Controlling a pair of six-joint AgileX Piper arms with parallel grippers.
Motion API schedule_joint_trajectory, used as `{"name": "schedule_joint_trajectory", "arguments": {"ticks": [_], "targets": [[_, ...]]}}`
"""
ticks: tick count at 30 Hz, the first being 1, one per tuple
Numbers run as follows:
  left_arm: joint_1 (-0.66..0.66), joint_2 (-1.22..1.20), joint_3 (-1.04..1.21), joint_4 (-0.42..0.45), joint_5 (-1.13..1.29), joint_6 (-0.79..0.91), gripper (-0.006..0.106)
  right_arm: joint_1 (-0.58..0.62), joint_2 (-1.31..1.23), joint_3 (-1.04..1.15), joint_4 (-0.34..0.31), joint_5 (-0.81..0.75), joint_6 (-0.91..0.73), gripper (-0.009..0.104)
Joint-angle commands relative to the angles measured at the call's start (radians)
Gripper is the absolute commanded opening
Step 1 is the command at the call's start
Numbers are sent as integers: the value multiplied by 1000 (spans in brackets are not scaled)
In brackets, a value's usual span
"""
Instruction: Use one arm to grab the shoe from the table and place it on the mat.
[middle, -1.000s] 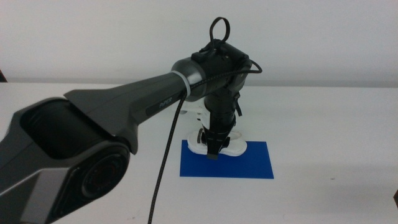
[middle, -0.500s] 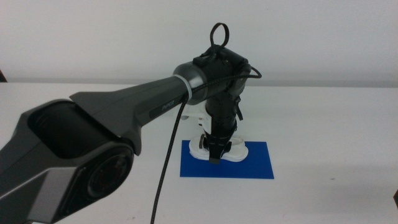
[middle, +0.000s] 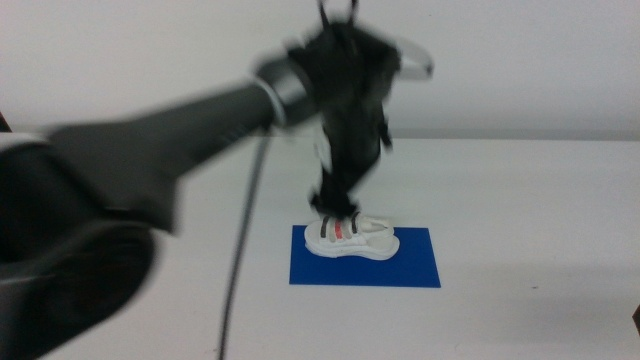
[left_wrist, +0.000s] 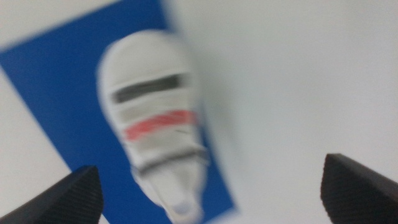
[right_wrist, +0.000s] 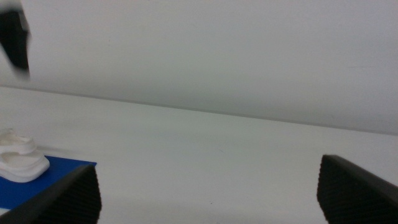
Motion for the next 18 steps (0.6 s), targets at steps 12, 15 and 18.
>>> {"name": "schedule_joint_trajectory", "arguments": {"ticks": [12, 15, 18], "targets": [[7, -622, -3, 238, 102, 1546, 94, 0, -38, 43, -3, -7, 0, 93], [7, -697, -3, 219, 102, 1708, 94, 0, -38, 43, -3, -7, 0, 93], [7, -761, 0, 219, 102, 1767, 94, 0, -38, 43, -3, -7, 0, 93]]}}
